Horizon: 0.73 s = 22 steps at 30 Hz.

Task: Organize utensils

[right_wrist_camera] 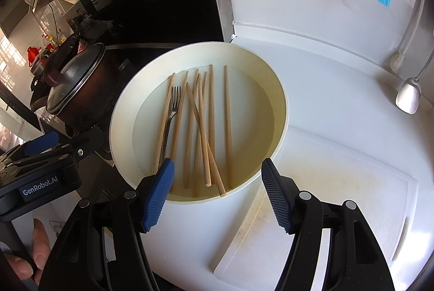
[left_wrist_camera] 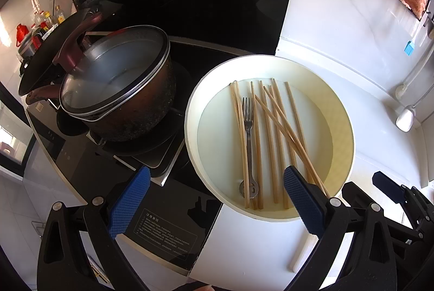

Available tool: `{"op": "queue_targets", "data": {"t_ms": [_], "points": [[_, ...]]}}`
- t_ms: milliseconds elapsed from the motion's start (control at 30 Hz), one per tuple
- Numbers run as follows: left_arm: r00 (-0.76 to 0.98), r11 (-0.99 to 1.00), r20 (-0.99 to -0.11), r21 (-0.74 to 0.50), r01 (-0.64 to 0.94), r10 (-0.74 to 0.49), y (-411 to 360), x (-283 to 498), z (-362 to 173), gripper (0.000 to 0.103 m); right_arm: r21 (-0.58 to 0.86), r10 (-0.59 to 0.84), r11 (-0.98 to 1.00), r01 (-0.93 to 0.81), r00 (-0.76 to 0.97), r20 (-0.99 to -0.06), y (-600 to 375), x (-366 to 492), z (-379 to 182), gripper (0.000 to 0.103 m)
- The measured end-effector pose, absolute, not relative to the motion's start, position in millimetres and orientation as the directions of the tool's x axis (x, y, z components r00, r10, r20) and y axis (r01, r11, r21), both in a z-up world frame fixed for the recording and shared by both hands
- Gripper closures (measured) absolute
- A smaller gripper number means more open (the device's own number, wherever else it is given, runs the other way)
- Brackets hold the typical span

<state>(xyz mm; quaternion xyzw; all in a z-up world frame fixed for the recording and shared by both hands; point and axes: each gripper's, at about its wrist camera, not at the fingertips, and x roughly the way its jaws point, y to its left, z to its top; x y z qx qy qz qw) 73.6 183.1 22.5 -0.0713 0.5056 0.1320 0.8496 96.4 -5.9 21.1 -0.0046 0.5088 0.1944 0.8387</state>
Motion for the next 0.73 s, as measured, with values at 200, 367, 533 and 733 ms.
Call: {"op": "queue_targets", "data": {"t_ms": [200,367,533,733], "points": [[0.451,0.958,-0.879,0.018,-0.288,0.152,185.4,76.2,20.8,0.006,0.190,0.322,0.924,-0.332,0.406,-0.855,-5.5,97.0,21.3,0.039],[0.465,0.962,-0.874,0.010,-0.271,0.140,184.9,74.7,20.6,0.006,0.190,0.321,0.924,-0.330,0.405,-0.856,-3.1,98.1,21.2,0.039],[0.451,0.958,-0.879,0.023,-0.287,0.156,187.7,76.9,20.2,0.006,0.190,0.320,0.925,-0.329,0.404,-0.857,-2.5,97.8,21.0,0.039],[0.441,0.953,-0.885,0.014,-0.302,0.152,193.2,76.6,18.2,0.006,0.193,0.322,0.925,-0.328,0.404,-0.856,-1.2,97.2,20.9,0.039]]}}
